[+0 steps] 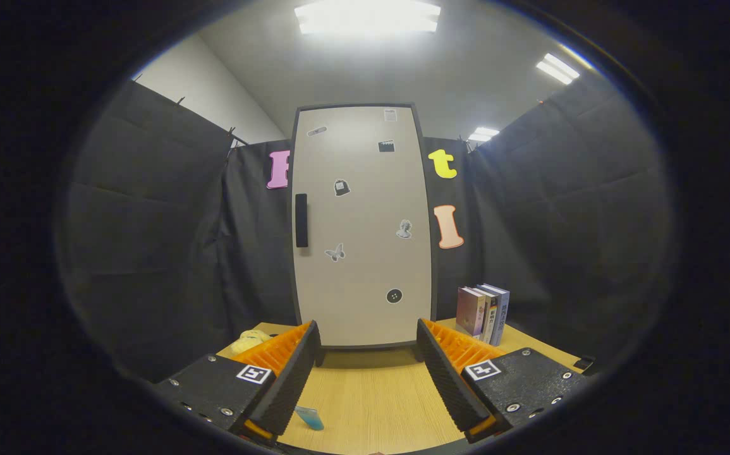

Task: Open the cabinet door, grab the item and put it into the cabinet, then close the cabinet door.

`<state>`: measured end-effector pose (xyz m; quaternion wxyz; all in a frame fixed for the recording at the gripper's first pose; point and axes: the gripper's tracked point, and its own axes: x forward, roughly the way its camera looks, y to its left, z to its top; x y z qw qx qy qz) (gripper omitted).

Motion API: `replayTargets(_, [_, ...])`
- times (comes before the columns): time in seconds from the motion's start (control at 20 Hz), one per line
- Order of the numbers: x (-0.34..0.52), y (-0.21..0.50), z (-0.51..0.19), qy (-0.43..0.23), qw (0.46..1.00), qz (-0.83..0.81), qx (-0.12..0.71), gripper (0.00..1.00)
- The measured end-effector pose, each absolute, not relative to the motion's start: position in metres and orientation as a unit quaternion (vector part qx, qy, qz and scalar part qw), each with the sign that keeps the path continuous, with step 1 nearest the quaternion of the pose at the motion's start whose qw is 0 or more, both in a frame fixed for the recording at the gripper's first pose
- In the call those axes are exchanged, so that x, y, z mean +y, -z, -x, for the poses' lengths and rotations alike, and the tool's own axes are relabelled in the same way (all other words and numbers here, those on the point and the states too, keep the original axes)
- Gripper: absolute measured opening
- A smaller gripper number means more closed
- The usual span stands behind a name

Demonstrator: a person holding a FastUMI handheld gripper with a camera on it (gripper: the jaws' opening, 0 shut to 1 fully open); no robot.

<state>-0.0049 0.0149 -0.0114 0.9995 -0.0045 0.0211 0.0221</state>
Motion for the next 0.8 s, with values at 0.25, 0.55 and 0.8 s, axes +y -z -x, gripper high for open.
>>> replayTargets(0.25, [0.016,0.014,0.004,-0.022,0.999,0.005,0.023,0.95])
replayTargets(0.55, [0.020,0.011,0.001,-0.026,0.999,0.004,0.022,0.95])
replayTargets(0.8, [0.028,-0.004,-0.008,-0.043,0.999,0.005,0.012,0.95])
